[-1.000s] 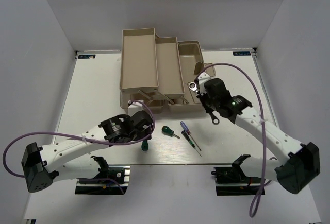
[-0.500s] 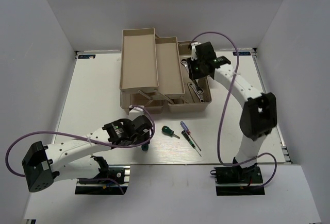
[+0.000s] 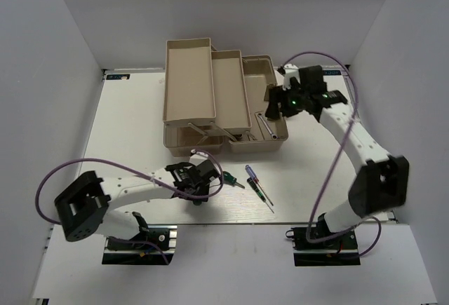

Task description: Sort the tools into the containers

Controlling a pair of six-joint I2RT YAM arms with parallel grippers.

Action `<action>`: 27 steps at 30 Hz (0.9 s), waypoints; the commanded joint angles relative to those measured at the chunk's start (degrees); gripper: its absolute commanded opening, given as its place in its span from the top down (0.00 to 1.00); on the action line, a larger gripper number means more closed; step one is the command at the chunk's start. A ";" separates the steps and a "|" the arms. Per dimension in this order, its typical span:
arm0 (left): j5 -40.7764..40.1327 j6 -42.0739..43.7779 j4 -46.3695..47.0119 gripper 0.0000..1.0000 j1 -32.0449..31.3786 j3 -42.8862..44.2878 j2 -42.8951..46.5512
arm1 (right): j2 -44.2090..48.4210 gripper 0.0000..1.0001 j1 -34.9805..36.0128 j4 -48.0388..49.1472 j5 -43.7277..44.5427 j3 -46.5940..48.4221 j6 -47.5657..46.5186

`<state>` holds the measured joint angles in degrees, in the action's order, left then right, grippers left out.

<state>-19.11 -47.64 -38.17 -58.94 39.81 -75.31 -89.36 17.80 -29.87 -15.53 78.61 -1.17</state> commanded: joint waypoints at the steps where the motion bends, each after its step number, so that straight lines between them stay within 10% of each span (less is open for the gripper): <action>1: 1.27 0.26 1.87 0.45 0.31 -0.09 -3.61 | 9.36 0.38 -1.19 4.12 -11.70 -5.91 -4.98; 5: 2.85 0.79 2.49 0.57 0.31 -0.61 -6.25 | 14.12 0.47 -1.02 0.79 -25.13 -13.11 -10.41; 9: 2.85 1.93 2.58 0.98 0.31 0.60 -5.47 | 16.68 0.47 0.56 -3.07 -33.06 -17.61 -17.54; 16: 3.38 12.12 0.47 1.00 0.39 21.42 2.18 | 15.01 0.36 3.38 -11.00 -31.59 -20.86 -30.38; 27: -11.74 24.78 0.37 1.00 7.16 57.38 -18.80 | 20.89 0.33 3.38 -8.28 -25.87 -30.00 -31.70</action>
<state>-25.63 -27.99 -37.32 -54.61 94.48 -89.17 -71.26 21.17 -39.09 -42.22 49.52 -31.05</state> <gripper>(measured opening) 0.491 0.670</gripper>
